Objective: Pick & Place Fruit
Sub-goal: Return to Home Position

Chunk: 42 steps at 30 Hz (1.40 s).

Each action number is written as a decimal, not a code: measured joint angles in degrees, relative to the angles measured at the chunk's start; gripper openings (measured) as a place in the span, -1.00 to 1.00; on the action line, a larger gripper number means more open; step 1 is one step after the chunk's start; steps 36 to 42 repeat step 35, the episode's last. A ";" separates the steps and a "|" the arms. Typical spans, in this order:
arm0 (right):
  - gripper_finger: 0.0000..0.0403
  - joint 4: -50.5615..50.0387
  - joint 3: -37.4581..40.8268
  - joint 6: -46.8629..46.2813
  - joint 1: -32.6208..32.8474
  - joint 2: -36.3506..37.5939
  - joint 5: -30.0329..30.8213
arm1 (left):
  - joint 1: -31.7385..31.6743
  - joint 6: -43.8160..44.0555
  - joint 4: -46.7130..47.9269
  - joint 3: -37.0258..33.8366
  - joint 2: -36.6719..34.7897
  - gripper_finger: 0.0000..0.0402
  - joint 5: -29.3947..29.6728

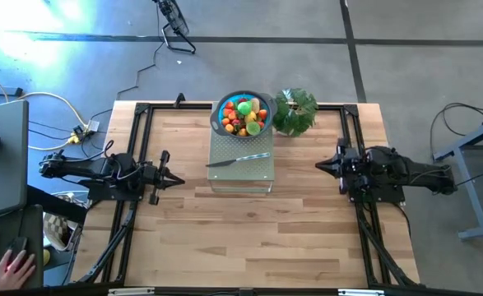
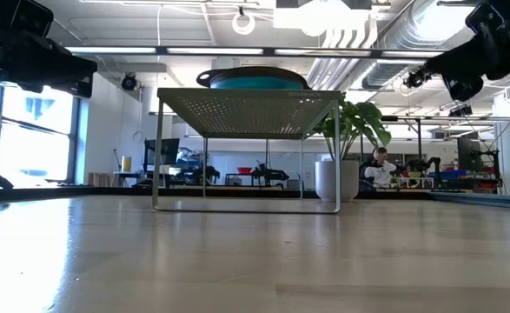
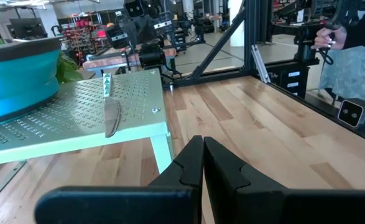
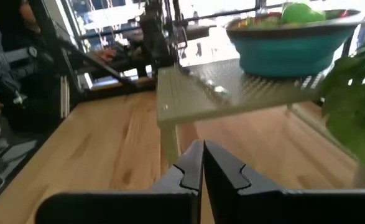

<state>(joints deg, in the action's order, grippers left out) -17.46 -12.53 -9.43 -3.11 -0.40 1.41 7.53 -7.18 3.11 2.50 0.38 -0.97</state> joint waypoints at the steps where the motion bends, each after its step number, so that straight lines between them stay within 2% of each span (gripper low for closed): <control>1: -0.97 -0.81 0.02 -0.02 0.00 0.00 -0.31 | 0.00 0.00 0.00 0.00 0.02 -0.96 0.00; 7: -0.97 -4.83 0.02 -1.29 -0.02 0.00 -1.41 | 0.00 0.00 0.00 0.00 0.00 -0.96 0.00; 14: -0.97 -4.67 0.02 -0.95 0.00 0.00 -2.86 | 0.00 0.02 0.00 0.00 0.00 -0.96 0.00; 26: -0.97 -5.91 1.05 1.38 -0.02 0.02 4.67 | 0.00 0.00 0.01 0.00 0.00 -0.96 0.02; 34: -0.97 -2.20 6.23 2.14 -0.02 0.04 4.55 | 0.00 0.02 0.00 0.00 0.02 -0.96 0.02; 42: -0.97 -1.73 6.27 2.41 -0.02 0.04 4.53 | 0.00 0.02 0.00 0.00 0.02 -0.96 0.02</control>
